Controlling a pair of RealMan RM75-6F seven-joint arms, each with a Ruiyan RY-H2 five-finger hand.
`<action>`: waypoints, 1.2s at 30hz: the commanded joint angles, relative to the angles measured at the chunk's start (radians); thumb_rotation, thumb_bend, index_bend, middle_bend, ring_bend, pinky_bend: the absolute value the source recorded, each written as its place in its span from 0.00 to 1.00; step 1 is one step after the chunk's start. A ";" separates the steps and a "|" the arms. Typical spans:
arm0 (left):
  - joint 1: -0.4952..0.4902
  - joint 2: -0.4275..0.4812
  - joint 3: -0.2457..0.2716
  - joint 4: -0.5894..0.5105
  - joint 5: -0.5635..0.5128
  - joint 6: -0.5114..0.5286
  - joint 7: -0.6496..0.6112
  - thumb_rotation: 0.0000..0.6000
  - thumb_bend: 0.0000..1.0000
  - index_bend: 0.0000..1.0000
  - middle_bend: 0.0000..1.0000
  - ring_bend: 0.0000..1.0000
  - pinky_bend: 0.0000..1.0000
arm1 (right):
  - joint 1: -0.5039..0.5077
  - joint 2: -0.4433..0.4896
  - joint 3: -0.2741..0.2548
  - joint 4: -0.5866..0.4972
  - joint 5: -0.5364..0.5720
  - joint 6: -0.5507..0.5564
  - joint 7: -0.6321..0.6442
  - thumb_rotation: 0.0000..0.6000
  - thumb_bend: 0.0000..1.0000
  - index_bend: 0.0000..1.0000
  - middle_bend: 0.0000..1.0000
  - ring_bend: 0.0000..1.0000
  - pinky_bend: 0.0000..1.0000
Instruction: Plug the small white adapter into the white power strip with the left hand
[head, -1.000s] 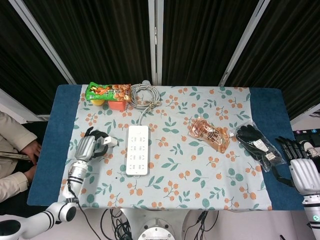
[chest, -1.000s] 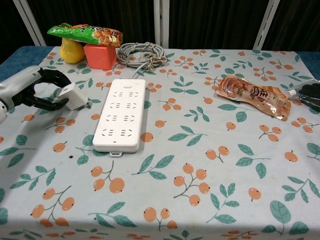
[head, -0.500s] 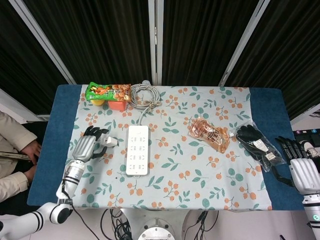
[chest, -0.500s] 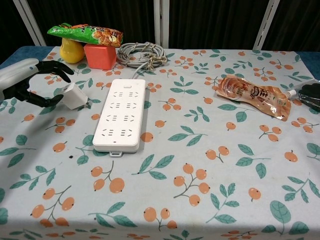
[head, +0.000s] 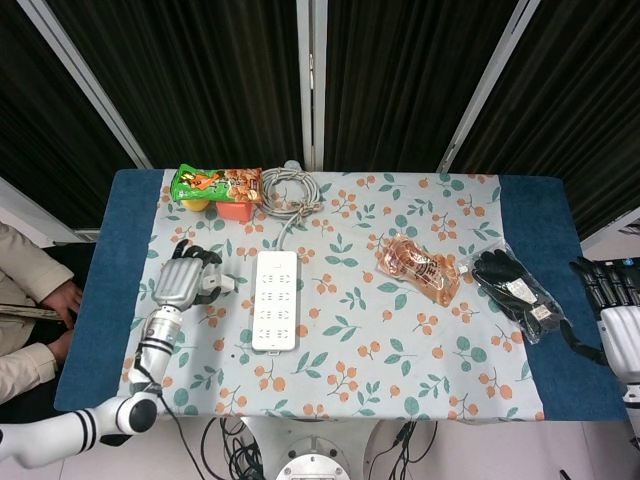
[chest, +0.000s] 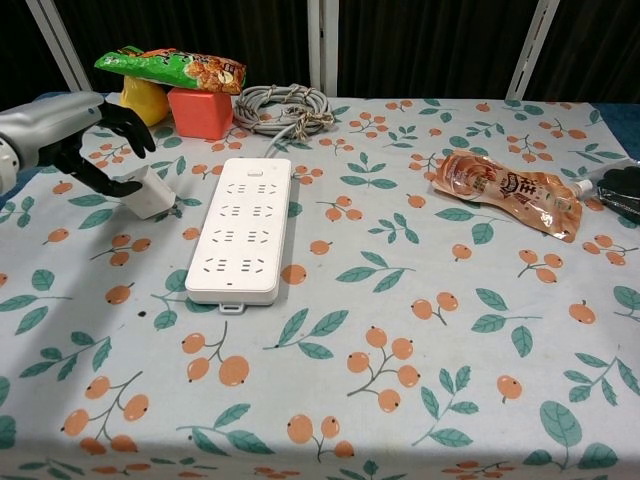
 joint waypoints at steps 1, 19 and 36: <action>-0.010 -0.009 -0.010 0.002 -0.037 -0.015 0.015 1.00 0.27 0.34 0.33 0.17 0.06 | -0.001 0.002 0.002 -0.002 0.004 -0.001 0.000 1.00 0.33 0.00 0.04 0.00 0.00; -0.005 -0.029 0.009 0.029 -0.046 -0.020 -0.035 1.00 0.31 0.43 0.41 0.24 0.10 | 0.004 -0.020 -0.005 0.007 0.015 -0.031 0.008 1.00 0.33 0.00 0.04 0.00 0.00; 0.001 0.104 0.030 -0.079 0.133 0.009 -0.107 1.00 0.48 0.63 0.65 0.50 0.52 | -0.002 -0.025 -0.008 -0.011 0.010 -0.023 -0.008 1.00 0.33 0.00 0.04 0.00 0.00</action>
